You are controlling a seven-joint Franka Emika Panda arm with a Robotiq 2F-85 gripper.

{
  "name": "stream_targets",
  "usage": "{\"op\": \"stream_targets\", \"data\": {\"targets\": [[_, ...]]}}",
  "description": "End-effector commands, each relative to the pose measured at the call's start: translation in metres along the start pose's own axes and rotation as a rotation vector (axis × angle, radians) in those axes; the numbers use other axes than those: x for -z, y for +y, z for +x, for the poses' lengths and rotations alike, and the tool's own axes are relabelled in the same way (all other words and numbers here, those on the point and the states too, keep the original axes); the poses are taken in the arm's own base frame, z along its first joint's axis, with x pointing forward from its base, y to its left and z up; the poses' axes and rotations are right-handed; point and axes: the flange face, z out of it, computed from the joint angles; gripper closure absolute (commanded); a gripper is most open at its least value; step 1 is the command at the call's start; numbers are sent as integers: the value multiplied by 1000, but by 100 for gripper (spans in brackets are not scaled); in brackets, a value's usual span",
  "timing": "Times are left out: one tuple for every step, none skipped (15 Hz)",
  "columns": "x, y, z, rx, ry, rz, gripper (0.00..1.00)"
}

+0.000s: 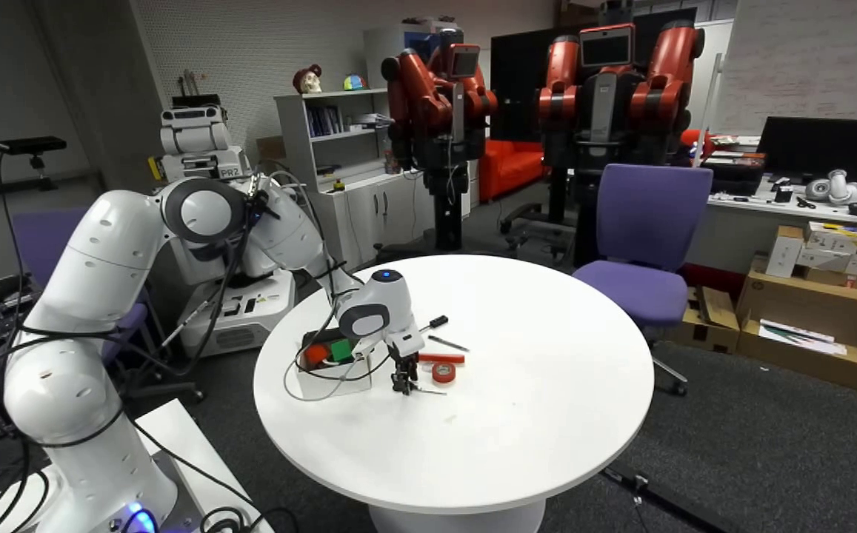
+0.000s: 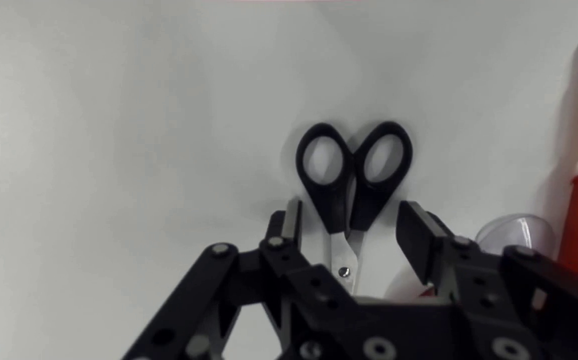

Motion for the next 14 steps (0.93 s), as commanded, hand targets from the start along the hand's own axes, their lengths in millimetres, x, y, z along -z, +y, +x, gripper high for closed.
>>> {"op": "stream_targets", "data": {"targets": [[2, -3, 4, 4, -4, -29, 73], [3, -4, 5, 4, -7, -32, 82], [5, -5, 5, 5, -7, -33, 89], [8, -5, 5, 7, -10, -35, 94], [9, -6, 5, 8, -14, -37, 97], [11, -6, 4, 8, -19, -41, 99], [14, -7, 4, 11, -22, -42, 100], [18, -8, 2, 12, -27, -42, 99], [22, -9, 1, 13, -29, -37, 99], [28, -10, -2, 16, -28, -33, 97], [34, -11, -4, 19, -26, -23, 98], [41, -12, -7, 25, -24, -15, 99], [49, -15, -11, 32, -18, 0, 99], [62, -16, -15, 40, -10, 18, 100]]}}
